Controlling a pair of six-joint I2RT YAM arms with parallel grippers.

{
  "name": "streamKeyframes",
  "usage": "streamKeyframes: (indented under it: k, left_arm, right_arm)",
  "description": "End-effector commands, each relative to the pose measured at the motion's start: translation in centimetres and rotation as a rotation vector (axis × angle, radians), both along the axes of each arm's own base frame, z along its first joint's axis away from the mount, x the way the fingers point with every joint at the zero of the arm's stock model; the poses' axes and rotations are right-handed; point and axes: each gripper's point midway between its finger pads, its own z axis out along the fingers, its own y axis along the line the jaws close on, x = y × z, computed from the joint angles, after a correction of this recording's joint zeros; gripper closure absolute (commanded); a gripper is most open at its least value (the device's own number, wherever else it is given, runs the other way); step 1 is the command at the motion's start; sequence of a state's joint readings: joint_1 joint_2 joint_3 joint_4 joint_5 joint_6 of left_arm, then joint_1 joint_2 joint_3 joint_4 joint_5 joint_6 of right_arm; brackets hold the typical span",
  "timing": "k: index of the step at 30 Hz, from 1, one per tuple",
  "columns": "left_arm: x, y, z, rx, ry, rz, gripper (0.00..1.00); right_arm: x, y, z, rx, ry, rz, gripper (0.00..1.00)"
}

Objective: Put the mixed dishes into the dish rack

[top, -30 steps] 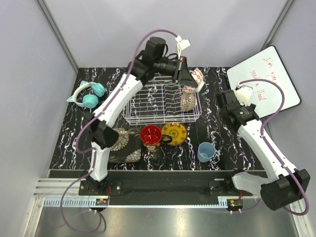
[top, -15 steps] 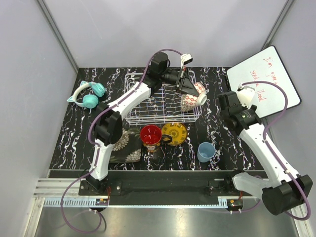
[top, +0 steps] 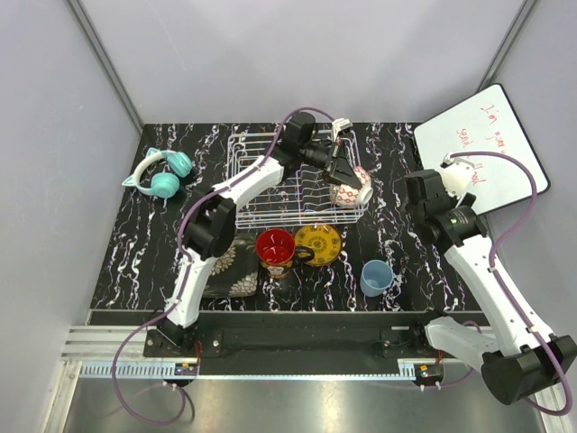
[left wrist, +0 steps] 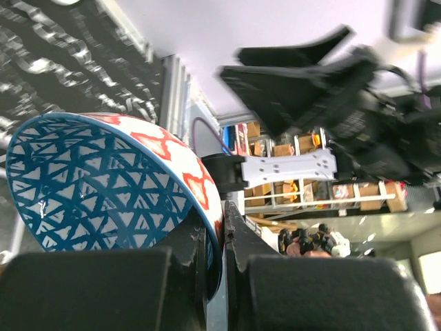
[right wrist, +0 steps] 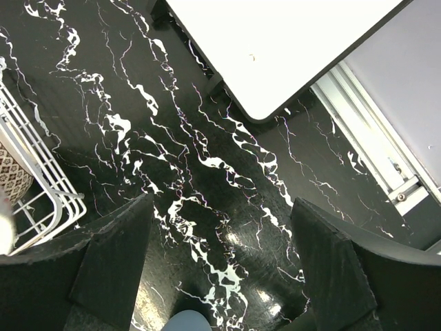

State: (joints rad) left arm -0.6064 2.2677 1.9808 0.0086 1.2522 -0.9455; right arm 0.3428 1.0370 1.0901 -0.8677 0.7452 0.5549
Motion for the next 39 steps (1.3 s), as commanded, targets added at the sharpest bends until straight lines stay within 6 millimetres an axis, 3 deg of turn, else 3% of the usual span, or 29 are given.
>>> streamKeyframes:
  k: [1,8,17,31,39]
  left_arm:
    - [1.1,0.0,0.8,-0.029,-0.066,0.043,1.0]
    - [2.6,-0.4,-0.5,-0.034,-0.061,0.095,1.0]
    - [3.7,-0.3,-4.4,0.007,-0.033,0.14,1.0]
    - [5.0,0.4,-7.2,0.069,-0.087,0.204,1.0]
    - [6.6,0.3,-8.3,0.076,-0.103,0.344,1.0]
  right_arm:
    - [0.3,-0.6,1.4,-0.006,-0.038,-0.039,0.12]
    - [0.9,-0.4,1.8,-0.011,-0.032,-0.034,0.13]
    - [1.5,-0.5,3.1,-0.032,-0.049,-0.036,0.13]
    - [1.8,0.0,2.2,-0.016,-0.022,-0.024,0.12]
    - [1.6,0.3,1.6,0.0,-0.011,-0.011,0.13]
